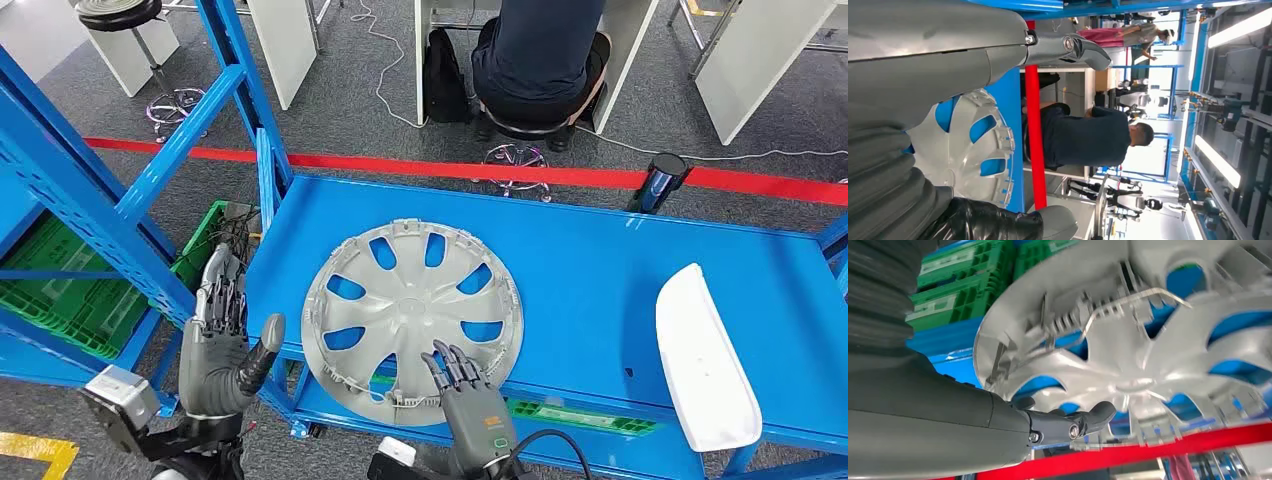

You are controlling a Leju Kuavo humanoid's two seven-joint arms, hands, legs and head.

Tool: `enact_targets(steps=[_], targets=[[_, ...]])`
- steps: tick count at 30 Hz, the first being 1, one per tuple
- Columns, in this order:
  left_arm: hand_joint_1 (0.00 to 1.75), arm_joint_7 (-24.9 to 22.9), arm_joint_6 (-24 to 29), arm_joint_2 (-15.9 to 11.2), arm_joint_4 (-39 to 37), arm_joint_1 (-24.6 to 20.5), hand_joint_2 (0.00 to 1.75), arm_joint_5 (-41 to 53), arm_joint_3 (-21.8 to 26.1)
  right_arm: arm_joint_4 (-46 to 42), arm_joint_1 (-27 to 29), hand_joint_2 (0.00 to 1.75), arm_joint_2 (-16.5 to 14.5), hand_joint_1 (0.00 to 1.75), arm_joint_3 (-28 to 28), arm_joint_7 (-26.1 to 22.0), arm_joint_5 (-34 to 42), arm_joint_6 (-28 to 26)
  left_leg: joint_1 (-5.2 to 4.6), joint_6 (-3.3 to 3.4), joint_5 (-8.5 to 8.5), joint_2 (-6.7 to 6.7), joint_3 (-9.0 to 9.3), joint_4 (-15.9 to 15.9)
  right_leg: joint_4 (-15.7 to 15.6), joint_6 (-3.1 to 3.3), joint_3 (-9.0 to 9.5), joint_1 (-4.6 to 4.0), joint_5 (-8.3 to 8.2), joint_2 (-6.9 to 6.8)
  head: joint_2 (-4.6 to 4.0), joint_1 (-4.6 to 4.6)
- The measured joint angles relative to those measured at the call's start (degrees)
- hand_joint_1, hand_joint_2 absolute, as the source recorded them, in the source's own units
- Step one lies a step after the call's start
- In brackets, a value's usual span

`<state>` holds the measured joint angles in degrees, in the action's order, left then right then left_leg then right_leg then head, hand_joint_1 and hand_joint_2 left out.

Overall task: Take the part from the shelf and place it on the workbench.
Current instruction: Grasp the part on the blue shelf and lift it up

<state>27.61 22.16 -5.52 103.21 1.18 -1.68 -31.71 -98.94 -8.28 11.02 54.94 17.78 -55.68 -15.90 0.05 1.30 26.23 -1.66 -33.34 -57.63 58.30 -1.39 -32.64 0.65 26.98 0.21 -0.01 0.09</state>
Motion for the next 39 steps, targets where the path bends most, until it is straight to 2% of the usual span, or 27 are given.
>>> enact_targets(steps=[25,32,36,39], targets=[[0.00,-0.08,-0.27,0.22,-0.85,-0.10,1.75,0.00,-0.03,3.92,-0.99,1.75,-1.07,0.00,0.25,0.07,-0.24,0.00,0.00,0.00,0.00,0.01,0.02,0.00,0.00,0.00,0.01,0.00,0.00,0.00,-0.01,-0.01],[0.00,-0.33,-2.13,0.35,-0.94,-0.49,1.75,-0.13,-0.06,5.77,-2.10,1.75,-1.55,0.00,0.27,0.21,-0.87,0.94,0.00,0.00,0.00,0.02,0.03,0.00,-0.01,0.00,0.01,0.00,0.00,0.00,0.00,-0.03],[0.00,-0.29,-4.18,0.67,-1.26,-1.23,1.75,-0.44,-0.13,8.57,-3.64,1.75,-2.59,1.75,0.25,-0.49,-1.99,2.47,0.00,0.00,0.00,0.04,0.05,0.00,0.00,0.01,0.03,0.00,-0.01,0.01,0.00,0.01],[0.00,-0.19,-6.27,1.05,-1.72,-1.87,1.75,-0.65,-0.20,11.61,-5.73,1.75,-3.83,1.75,0.23,0.57,-3.08,5.29,0.00,0.00,0.00,0.10,0.10,0.00,0.00,0.03,0.05,-0.01,-0.03,0.07,0.00,0.00]])
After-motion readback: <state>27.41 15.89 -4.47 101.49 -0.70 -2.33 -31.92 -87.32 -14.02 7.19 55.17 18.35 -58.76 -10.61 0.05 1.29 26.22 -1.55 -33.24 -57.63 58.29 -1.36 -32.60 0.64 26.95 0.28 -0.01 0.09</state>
